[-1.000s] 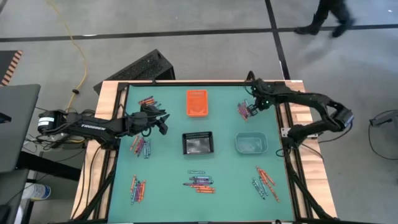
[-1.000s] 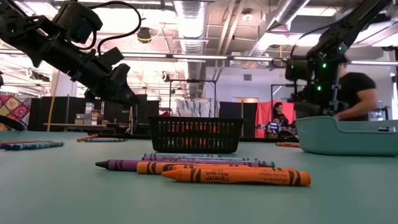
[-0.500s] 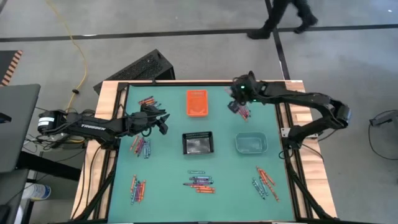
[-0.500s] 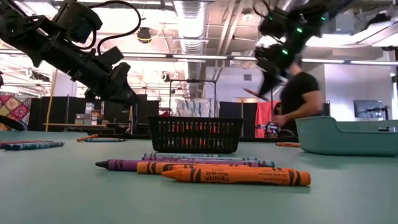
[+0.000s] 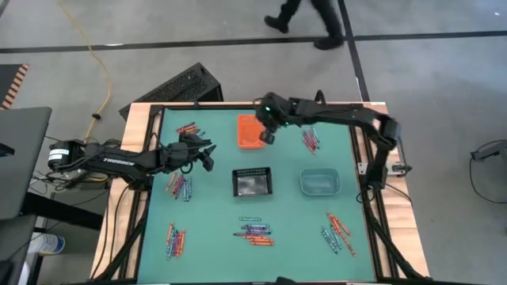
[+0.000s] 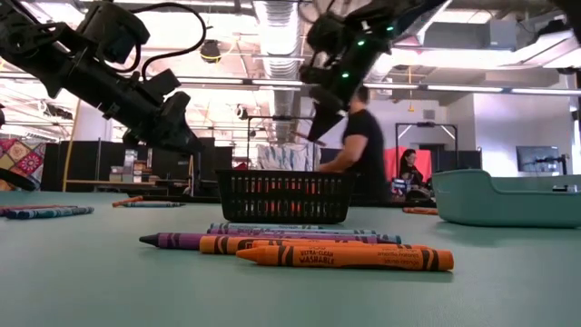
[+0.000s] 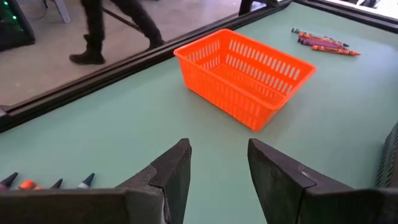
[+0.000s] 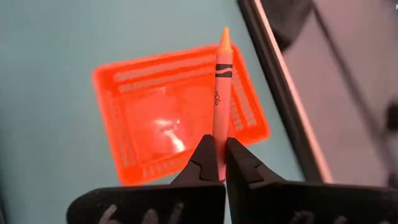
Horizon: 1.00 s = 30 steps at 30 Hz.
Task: Sort crayons
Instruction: Put the orange crayon into the orange bin
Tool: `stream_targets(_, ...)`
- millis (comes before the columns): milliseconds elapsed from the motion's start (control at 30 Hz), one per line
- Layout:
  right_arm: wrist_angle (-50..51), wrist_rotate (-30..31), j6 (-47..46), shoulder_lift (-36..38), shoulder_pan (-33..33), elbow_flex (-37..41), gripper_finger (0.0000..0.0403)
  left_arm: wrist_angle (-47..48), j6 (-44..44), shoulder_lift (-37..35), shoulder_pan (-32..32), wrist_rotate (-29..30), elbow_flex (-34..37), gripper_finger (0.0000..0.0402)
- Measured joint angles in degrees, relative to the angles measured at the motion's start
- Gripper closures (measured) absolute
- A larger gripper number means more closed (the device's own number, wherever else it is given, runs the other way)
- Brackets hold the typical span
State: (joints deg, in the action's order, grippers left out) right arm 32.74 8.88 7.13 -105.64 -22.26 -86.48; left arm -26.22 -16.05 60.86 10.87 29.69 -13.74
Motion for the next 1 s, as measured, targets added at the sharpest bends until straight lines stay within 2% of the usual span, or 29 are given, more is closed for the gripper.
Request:
stream_targets(100,7.1,-1.0,-9.5,-4.7,-0.9,-6.9,0.0393,0.2,0.2,0.0,0.0,0.0,0.0,0.0253)
stream_targets(233,14.2,-9.4,-11.3,-9.2,-1.5,-14.0,0.0392,0.2,0.4,0.0,0.0,0.0,0.0,0.0253)
stream_targets(433,18.4,-20.0,-22.7,-11.9,-1.9,-19.2,0.0392,0.4,2.4,0.0,0.0,0.0,0.0,0.0253)
stream_targets(567,14.4,-19.9,-31.2,-11.8,-2.3,-19.3,0.0392,0.3,4.2,0.0,0.0,0.0,0.0,0.0253)
stream_targets(800,13.6,-19.4,-41.3,-11.8,-3.5,-19.3,0.0392,1.3,5.3,0.0,0.0,-1.9,0.0,0.0253)
stream_targets(1000,13.2,-16.9,-44.4,-11.8,-4.3,-19.3,0.0390,3.2,5.2,0.0,0.0,-6.2,0.0,0.0253)
